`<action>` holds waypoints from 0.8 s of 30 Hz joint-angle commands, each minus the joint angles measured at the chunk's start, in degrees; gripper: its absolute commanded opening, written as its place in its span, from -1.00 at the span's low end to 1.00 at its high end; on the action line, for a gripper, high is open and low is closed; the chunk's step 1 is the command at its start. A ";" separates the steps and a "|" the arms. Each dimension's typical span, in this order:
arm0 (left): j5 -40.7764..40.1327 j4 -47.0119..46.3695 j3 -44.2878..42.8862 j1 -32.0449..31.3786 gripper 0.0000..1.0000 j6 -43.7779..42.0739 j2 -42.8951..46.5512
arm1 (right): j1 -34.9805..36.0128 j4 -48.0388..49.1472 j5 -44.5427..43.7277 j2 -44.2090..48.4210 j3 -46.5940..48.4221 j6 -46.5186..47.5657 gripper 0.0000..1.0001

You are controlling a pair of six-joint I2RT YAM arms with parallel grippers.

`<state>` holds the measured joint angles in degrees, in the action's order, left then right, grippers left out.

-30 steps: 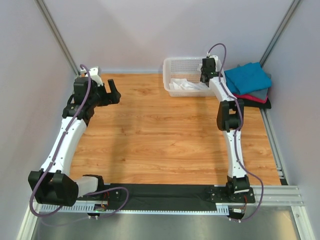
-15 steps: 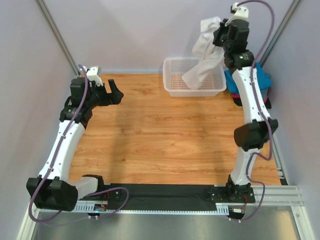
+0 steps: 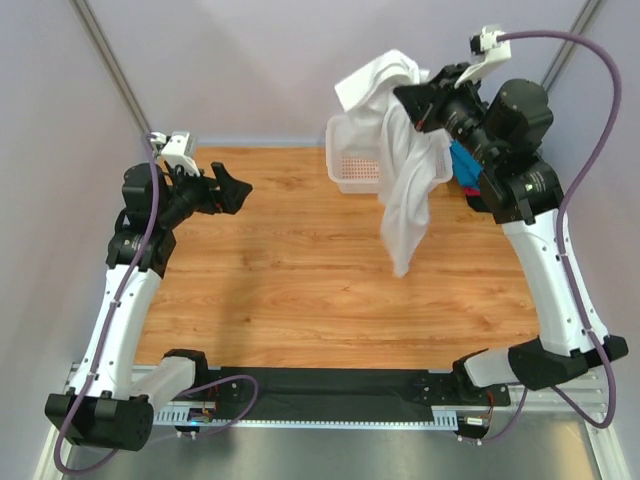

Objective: Fold and stack the t-shirts
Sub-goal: Move the tshirt to the center of the board

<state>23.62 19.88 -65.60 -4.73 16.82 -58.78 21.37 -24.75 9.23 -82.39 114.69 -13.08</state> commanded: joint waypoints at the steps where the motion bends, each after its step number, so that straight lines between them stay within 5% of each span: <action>1: 2.83 -2.12 0.13 0.16 0.99 -0.29 1.48 | 0.17 -1.26 8.07 3.89 -12.59 -4.93 -0.99; 8: 14.26 -6.25 2.40 -1.85 0.99 -1.96 3.50 | 11.49 -7.33 2.90 3.30 -32.38 -1.42 -0.99; 15: 8.48 -3.19 1.71 -6.16 0.99 -4.51 1.31 | 21.78 0.84 6.76 -2.77 -45.26 -5.46 -0.99; 17: 5.58 0.59 0.48 -6.69 0.99 -2.95 -0.27 | 21.96 0.15 7.47 -3.39 -45.35 -6.16 -0.29; 18: 4.52 1.90 0.39 -6.69 0.99 -1.98 -0.63 | 21.96 -0.73 6.07 -3.30 -45.70 -6.17 0.31; 19: 3.29 4.01 0.48 -6.69 0.99 -0.83 -0.80 | 21.96 -1.78 4.06 -2.61 -45.96 -5.91 0.61; 21: -1.01 5.34 2.84 -6.69 0.96 3.72 -0.28 | 21.53 -3.55 -3.23 -1.03 -48.32 -5.29 0.98; 24: -2.61 2.28 11.00 -7.04 0.96 11.27 3.84 | 17.07 -3.54 -8.44 1.61 -52.02 -6.16 1.00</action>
<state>25.02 21.41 -59.88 -11.35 19.64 -58.63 42.46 -28.64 8.56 -84.47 65.17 -18.20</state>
